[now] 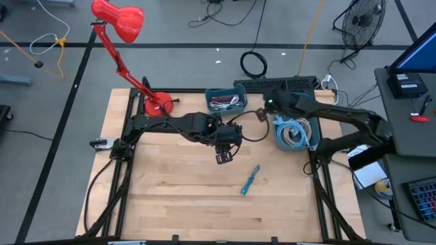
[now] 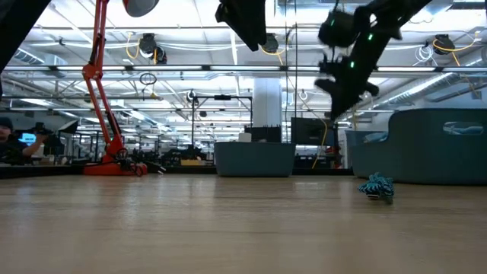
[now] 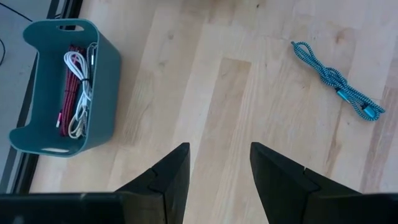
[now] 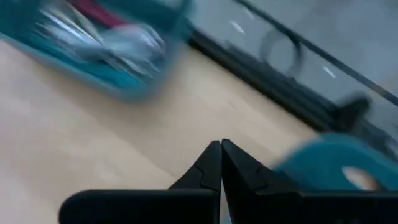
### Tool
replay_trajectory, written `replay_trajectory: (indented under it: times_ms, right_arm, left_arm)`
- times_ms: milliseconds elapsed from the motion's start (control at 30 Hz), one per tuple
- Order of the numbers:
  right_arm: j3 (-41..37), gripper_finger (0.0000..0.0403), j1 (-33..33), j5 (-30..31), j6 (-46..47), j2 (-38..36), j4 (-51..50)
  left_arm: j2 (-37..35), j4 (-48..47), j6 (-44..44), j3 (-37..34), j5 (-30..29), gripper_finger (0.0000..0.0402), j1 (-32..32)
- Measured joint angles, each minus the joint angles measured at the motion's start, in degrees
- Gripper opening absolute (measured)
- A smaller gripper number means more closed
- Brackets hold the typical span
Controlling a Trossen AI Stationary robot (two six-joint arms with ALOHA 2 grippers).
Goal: Pick & Place USB Port
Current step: Put the blue charger cable into the left blue bin
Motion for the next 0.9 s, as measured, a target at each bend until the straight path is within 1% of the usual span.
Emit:
replay_trajectory:
  times_ms: [100, 200, 267, 400, 467, 533, 667, 800, 900]
  right_arm:
    - [0.04, 0.0, 0.69, -6.9, -2.53, -5.59, 3.53]
    - [0.05, 0.0, 2.49, -15.58, -4.22, -11.59, 3.31]
    - [0.09, 0.0, 4.03, -23.35, -5.06, -15.3, 1.26]
    - [0.09, 0.0, 8.47, -40.99, -6.41, -22.52, -5.97]
    - [0.09, 0.0, 11.54, -46.45, -5.08, -25.21, -9.93]
    - [0.09, 0.0001, 15.17, -48.72, -2.56, -27.18, -12.59]
    - [-0.32, 0.0023, 23.26, -48.41, 2.0, -29.06, -12.55]
    - [-3.46, 0.0069, 29.91, -46.33, 6.65, -28.03, -8.64]
    - [-7.98, 0.0112, 33.91, -45.93, 10.03, -26.06, -3.62]
  left_arm:
    - [0.0, 0.23, -0.71, 0.0, 0.05, 0.0172, 0.36]
    - [0.0, 0.81, -1.31, 0.0, 1.1, 0.0172, 0.55]
    - [0.0, 0.85, -1.15, 0.0, 1.21, 0.0172, 0.51]
    - [0.0, 0.87, -1.05, 0.0, 1.49, 0.0172, 0.34]
    - [0.0, 0.87, -1.05, 0.0, 1.46, 0.0172, 0.35]
    - [0.0, 0.87, -1.05, 0.0, 1.3, 0.0172, 0.35]
    - [0.0, 0.91, -1.09, 0.0, 1.19, 0.0172, 0.4]
    - [0.0, 0.91, -1.27, 0.0, 1.21, 0.0172, 0.22]
    - [0.0, 0.91, -1.72, 0.0, 1.19, 0.0172, -0.23]
